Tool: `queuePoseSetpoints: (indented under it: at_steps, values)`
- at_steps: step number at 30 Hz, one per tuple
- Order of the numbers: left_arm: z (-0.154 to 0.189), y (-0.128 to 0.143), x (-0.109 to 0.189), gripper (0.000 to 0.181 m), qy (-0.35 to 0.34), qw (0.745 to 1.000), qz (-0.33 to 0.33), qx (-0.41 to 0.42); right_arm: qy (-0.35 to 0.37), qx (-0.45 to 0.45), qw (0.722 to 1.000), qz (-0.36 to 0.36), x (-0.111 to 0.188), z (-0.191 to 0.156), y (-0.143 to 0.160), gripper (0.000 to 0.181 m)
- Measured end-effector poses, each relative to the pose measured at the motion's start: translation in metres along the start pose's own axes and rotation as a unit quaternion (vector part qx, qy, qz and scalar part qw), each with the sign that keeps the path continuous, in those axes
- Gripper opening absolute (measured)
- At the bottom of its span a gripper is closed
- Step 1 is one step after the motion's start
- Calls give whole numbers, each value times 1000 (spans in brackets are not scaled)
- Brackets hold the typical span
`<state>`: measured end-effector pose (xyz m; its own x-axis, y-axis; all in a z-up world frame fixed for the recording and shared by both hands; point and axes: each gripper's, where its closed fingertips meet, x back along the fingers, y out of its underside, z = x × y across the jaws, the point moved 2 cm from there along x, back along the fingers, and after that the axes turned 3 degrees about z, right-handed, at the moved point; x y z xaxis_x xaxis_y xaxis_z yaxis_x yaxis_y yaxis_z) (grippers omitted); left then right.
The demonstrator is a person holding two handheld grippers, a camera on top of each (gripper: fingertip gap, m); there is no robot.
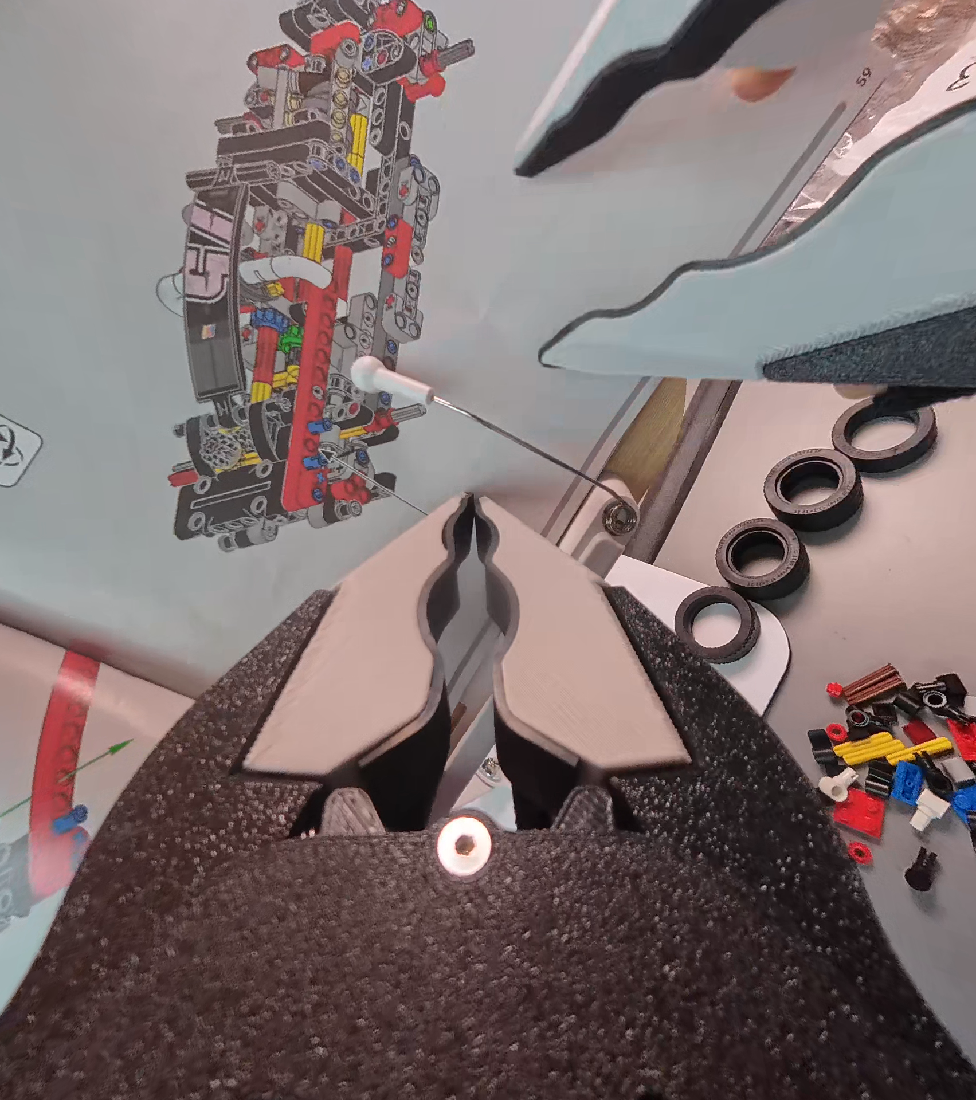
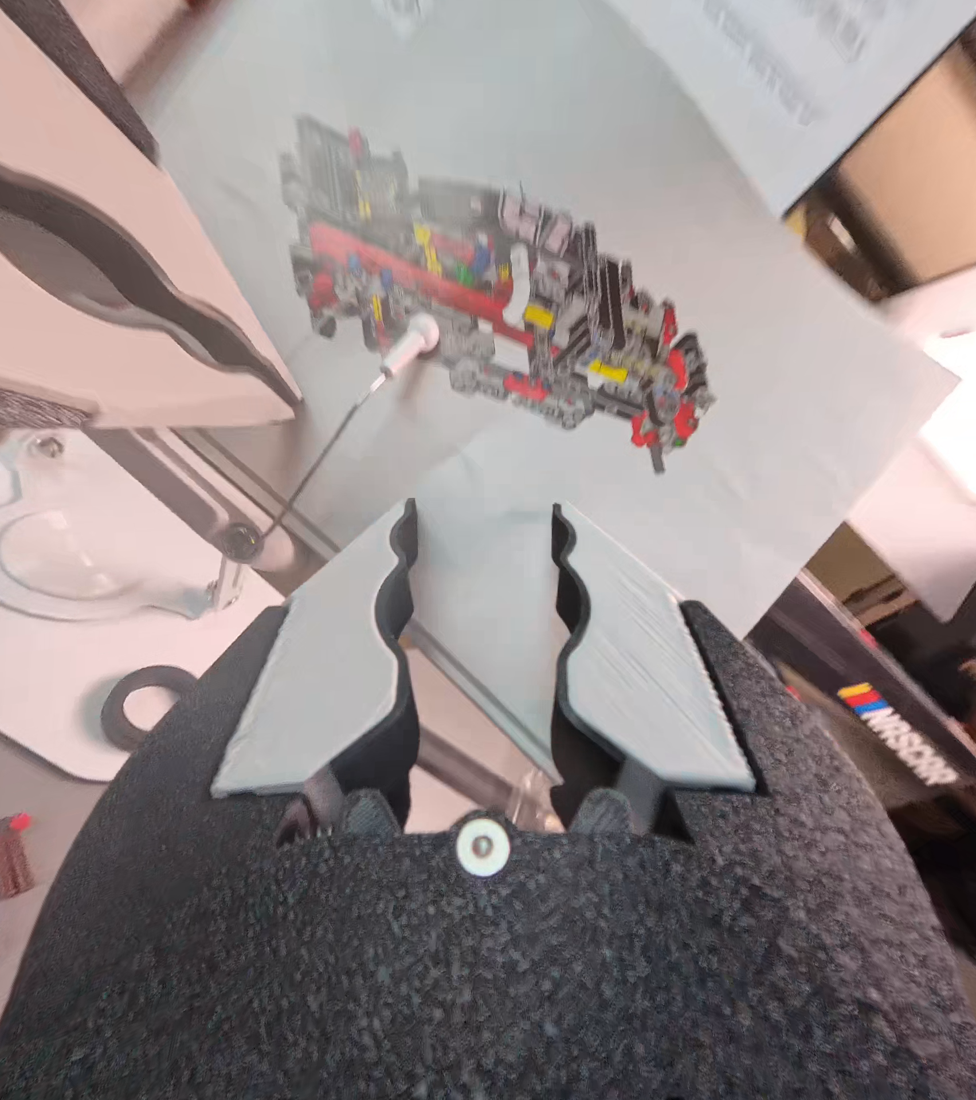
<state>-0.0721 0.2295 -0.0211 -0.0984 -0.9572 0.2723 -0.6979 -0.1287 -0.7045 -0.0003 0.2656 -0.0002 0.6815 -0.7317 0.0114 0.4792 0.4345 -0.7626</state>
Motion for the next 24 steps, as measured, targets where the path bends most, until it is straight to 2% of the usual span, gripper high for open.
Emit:
queuePoseSetpoints:
  at_steps: [2,5,10,14,16,19,21,22,24]
  values:
    - [-3,0,6,0,-10,1000,7,13,-3,-22,1000,-9,-3,-1,8,46]
    - [-15,3,31,0,-46,995,53,68,-9,-58,998,-14,-12,3,11,46]
    - [-42,34,82,0,-116,980,73,145,-25,-101,994,-22,-39,13,22,48]
    - [-52,59,96,0,-129,978,48,157,-49,-114,992,-35,-59,13,23,41]
    - [-57,67,99,0,-143,978,35,145,-65,-145,986,-51,-63,15,24,43]
    - [-62,75,101,0,-160,978,25,128,-69,-179,980,-48,-55,24,22,47]
    - [-65,76,100,0,-168,980,24,106,-49,-169,984,6,-37,29,4,44]
    - [-68,77,99,0,-171,981,21,91,-51,-152,986,39,-27,24,-10,40]
    - [-73,77,99,0,-176,982,15,70,-111,-116,983,88,-10,-9,-38,32]
